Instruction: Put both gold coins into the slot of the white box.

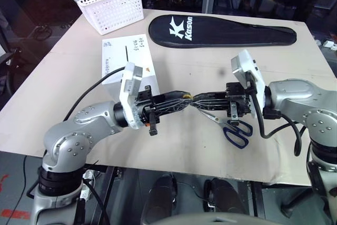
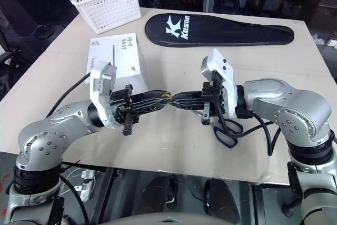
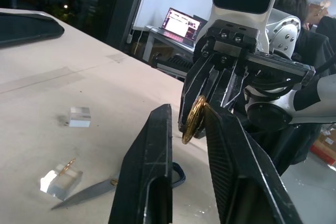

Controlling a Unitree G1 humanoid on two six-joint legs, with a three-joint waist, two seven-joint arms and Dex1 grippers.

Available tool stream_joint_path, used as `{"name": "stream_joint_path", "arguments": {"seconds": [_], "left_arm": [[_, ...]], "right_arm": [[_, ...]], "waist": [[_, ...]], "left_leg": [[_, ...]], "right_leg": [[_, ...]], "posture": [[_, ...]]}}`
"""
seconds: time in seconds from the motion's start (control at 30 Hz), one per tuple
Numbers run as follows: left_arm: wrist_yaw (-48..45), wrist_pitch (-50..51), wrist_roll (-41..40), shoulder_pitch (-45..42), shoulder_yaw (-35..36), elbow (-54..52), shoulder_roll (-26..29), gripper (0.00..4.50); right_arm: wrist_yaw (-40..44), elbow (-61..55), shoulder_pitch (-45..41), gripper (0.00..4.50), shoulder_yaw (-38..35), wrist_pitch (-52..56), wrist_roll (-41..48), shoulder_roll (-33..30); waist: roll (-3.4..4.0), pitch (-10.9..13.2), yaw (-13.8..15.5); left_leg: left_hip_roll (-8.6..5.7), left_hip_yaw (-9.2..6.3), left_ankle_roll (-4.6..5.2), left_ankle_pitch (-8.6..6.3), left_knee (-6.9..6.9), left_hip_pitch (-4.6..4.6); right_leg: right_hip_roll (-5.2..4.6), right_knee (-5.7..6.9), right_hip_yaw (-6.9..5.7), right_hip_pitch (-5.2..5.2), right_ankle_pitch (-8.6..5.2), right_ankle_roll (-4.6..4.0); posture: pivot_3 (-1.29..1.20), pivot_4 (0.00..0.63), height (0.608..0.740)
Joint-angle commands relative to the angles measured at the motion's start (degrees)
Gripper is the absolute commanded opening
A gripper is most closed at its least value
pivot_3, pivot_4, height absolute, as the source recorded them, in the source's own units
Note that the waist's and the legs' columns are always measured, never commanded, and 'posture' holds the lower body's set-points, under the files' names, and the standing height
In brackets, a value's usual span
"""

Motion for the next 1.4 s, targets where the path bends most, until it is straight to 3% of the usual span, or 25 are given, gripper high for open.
{"name": "stream_joint_path", "arguments": {"seconds": [0.03, 0.13, 0.4, 0.43, 0.47, 0.7, 0.73, 0.77, 0.83, 0.9, 1.0, 1.07, 1.27, 1.4], "left_arm": [[-0.1, -1.1, -0.1, -0.3, 0.6, -1.2, -0.2, 0.67], [-0.4, -1.2, -0.1, -0.3, 0.7, -1.1, -0.2, 0.07], [0.1, -1.4, -0.6, -0.5, 1.3, -1.0, -0.7, 0.07], [0.4, -1.4, -0.8, -0.5, 1.7, -1.0, -0.8, 0.03], [1.1, -1.3, -1.3, -0.5, 2.3, -1.0, -0.9, 0.03], [11.7, 0.8, -11.9, 1.5, 10.0, -0.5, -0.5, 0.0], [13.8, 0.8, -13.6, 1.7, 11.1, -0.4, -0.3, 0.0], [15.9, 0.6, -15.0, 1.8, 12.0, -0.4, -0.2, 0.0], [21.6, -0.4, -16.3, 1.2, 13.4, -1.3, -0.4, 0.0], [31.0, -2.4, -12.6, -1.2, 13.8, -3.9, -1.2, 0.0], [52.9, 0.9, 7.5, -8.1, 8.6, -9.8, 1.2, 0.0], [64.3, 6.7, 15.2, -12.2, 5.7, -10.2, 1.1, 0.0], [76.0, 21.5, 22.3, -19.7, 1.4, -9.3, -5.5, 0.0], [76.0, 27.3, 26.3, -23.0, 0.1, -8.4, -9.4, 0.0]], "right_arm": [[0.7, -1.6, -0.2, 0.0, -0.6, -0.9, 1.5, -0.4], [0.6, -1.6, -0.1, 0.0, -0.7, -0.9, 1.6, -0.4], [1.3, -1.9, 0.6, 0.0, -0.8, -2.8, 1.3, -0.1], [1.1, -1.7, 0.8, 0.31, -1.0, -3.1, 1.4, 0.2], [1.2, -1.6, 1.1, 0.31, -1.3, -3.3, 1.6, 0.2], [2.2, -1.7, 4.9, 3.51, -3.1, -6.8, -0.4, -2.4], [2.2, -1.5, 5.0, 4.14, -3.3, -7.7, -1.2, -2.9], [1.8, -1.1, 5.1, 4.46, -3.4, -8.8, -2.4, -3.2], [2.1, -0.5, 5.2, 4.46, -3.8, -10.7, -3.9, -3.8], [2.2, 0.1, 5.1, 4.46, -4.7, -12.6, -5.5, -4.5], [2.4, 1.6, 4.3, 4.46, -6.2, -16.6, -8.7, -5.7], [4.1, 2.4, 4.1, 4.46, -8.4, -22.2, -11.1, -6.3], [8.5, 7.5, 3.9, 4.46, -15.7, -26.4, -7.8, -7.5], [10.7, 8.9, 4.0, 4.46, -16.7, -28.9, -9.9, -10.1]], "waist": [[0.0, 0.0, 0.0], [0.0, 0.0, 0.0], [0.0, 0.0, 0.0], [0.0, 0.0, 0.0], [0.0, 0.0, 0.0], [-0.04, 0.1, 0.0], [-0.05, 0.1, 0.0], [-0.07, 0.1, 0.0], [-0.1, 0.1, 0.0], [-0.13, 0.1, 0.1], [-0.37, 0.2, 0.4], [-0.37, 0.2, 0.3], [-0.41, 0.3, 0.3], [-0.42, 0.3, 0.2]], "left_leg": [[0.0, 0.0, 0.0, 0.0, 0.0, 0.0], [0.0, 0.0, 0.0, 0.0, 0.0, 0.0], [0.0, 0.0, 0.0, 0.0, 0.0, -0.01], [0.0, 0.0, 0.0, 0.0, 0.0, -0.01], [0.0, 0.0, 0.0, 0.0, 0.0, -0.01], [0.01, -0.04, 0.0, 0.0, -0.02, -0.02], [0.01, -0.04, 0.0, 0.0, -0.02, -0.01], [0.01, -0.04, 0.0, 0.0, -0.02, -0.01], [0.01, -0.05, 0.0, 0.0, -0.01, -0.01], [0.01, -0.05, 0.0, 0.0, -0.01, -0.01], [-0.04, -0.19, -0.01, 0.01, 0.02, -0.04], [-0.13, -0.21, 0.0, 0.01, 0.04, -0.03], [-0.13, -0.17, -0.08, 0.05, -0.01, -0.02], [-0.13, -0.21, -0.23, 0.14, -0.03, -0.03]], "right_leg": [[0.0, 0.0, 0.0, 0.0, 0.0, 0.0], [-0.01, 0.0, 0.0, 0.0, 0.0, 0.0], [-0.03, -0.01, 0.0, 0.0, -0.05, -0.09], [-0.04, -0.01, 0.0, 0.0, -0.06, -0.1], [-0.05, -0.01, 0.0, 0.0, -0.05, -0.09], [-0.16, -0.02, 0.01, 0.0, -0.02, -0.02], [-0.19, -0.02, 0.02, 0.0, -0.01, 0.01], [-0.19, -0.02, 0.02, 0.0, -0.01, 0.01], [-0.19, -0.02, 0.01, 0.0, -0.01, 0.01], [-0.19, -0.02, 0.02, 0.01, -0.01, 0.02], [-0.16, -0.05, 0.02, 0.08, 0.01, 0.03], [0.03, -0.08, 0.02, 0.15, 0.03, 0.06], [0.03, -0.08, -0.05, 0.14, 0.02, 0.15], [0.02, -0.07, -0.04, 0.14, 0.01, 0.15]], "posture": [[0.0, 0.15, 0.74], [0.0, 0.15, 0.74], [0.0, 0.15, 0.74], [0.0, 0.15, 0.74], [0.0, 0.15, 0.74], [0.0, 0.15, 0.74], [0.0, 0.15, 0.74], [0.0, 0.15, 0.74], [0.0, 0.15, 0.74], [0.0, 0.15, 0.74], [0.0, 0.15, 0.74], [0.0, 0.15, 0.74], [0.0, 0.15, 0.74], [0.0, 0.15, 0.74]]}}
